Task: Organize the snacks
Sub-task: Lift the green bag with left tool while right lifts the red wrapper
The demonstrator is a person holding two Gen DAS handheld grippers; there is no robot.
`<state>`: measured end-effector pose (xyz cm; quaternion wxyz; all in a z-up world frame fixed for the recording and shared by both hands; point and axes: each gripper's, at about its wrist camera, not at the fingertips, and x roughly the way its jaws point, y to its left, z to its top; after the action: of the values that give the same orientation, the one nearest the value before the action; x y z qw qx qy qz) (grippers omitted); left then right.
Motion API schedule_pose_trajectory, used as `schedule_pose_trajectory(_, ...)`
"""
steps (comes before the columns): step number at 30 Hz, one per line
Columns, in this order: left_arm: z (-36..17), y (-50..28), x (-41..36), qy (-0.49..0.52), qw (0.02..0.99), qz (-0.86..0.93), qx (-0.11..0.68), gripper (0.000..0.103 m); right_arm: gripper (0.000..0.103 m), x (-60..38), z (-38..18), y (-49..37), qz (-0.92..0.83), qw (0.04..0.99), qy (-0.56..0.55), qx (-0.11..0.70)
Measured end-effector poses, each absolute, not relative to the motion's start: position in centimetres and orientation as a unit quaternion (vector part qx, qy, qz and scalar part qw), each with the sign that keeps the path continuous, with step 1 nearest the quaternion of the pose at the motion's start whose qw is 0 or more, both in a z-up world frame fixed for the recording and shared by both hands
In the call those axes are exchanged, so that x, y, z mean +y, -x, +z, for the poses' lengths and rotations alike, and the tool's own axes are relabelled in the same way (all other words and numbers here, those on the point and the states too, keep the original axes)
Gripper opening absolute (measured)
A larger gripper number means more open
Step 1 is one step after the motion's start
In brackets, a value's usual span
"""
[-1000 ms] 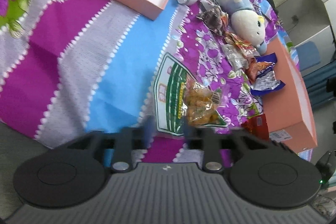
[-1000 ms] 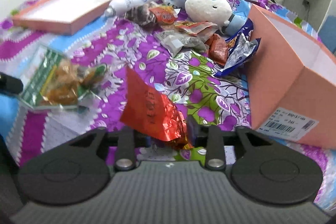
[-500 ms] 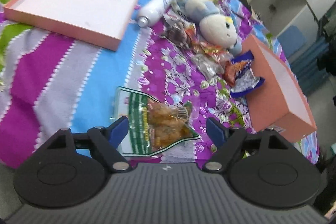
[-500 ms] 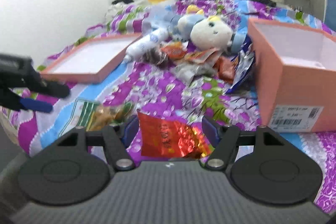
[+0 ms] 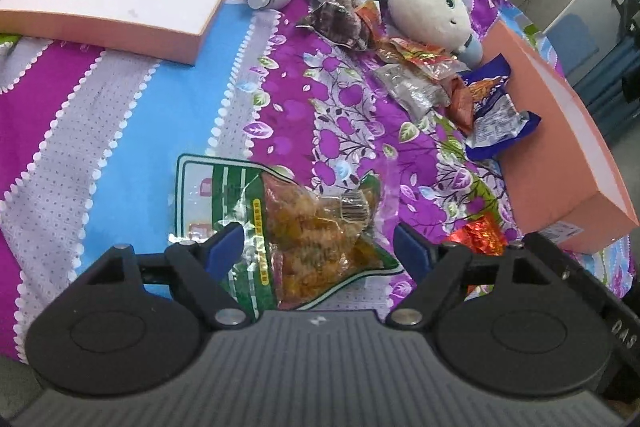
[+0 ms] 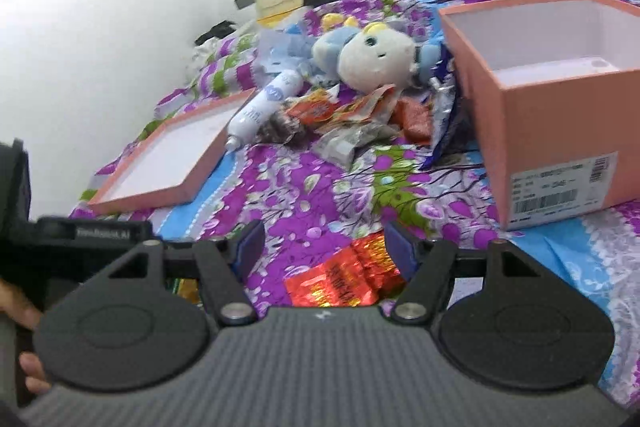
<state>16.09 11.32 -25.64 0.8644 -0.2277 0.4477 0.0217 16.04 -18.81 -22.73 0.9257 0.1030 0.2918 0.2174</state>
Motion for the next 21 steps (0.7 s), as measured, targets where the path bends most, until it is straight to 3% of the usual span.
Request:
schedule_pose_trajectory(12, -26.7, -17.7, 9.1, 0.158, 0.875, 0.041, 0.455, 0.087, 0.069, -17.4, -26.9, -19.3, 0.194, 0.919, -0.020, 0.342)
schedule_pose_trajectory(13, -26.7, -17.8, 8.7, 0.146, 0.877, 0.043, 0.457, 0.085, 0.067, -17.0, -27.0, -19.2, 0.196, 0.919, -0.004, 0.342)
schedule_pose_trajectory(15, -26.7, -17.9, 8.2, 0.132, 0.878, 0.041, 0.457, 0.078, 0.048, -16.4, -26.9, -18.8, 0.205, 0.917, 0.010, 0.342)
schedule_pose_trajectory(17, -26.5, -17.8, 7.8, 0.122, 0.879, 0.042, 0.459, 0.070, 0.039, -16.0, -26.7, -18.4, 0.200, 0.918, 0.027, 0.342)
schedule_pose_trajectory(21, -25.8, -17.5, 7.3, 0.106, 0.881, 0.041, 0.460, 0.059, 0.036, -16.2, -25.8, -18.0, 0.196, 0.916, 0.029, 0.348)
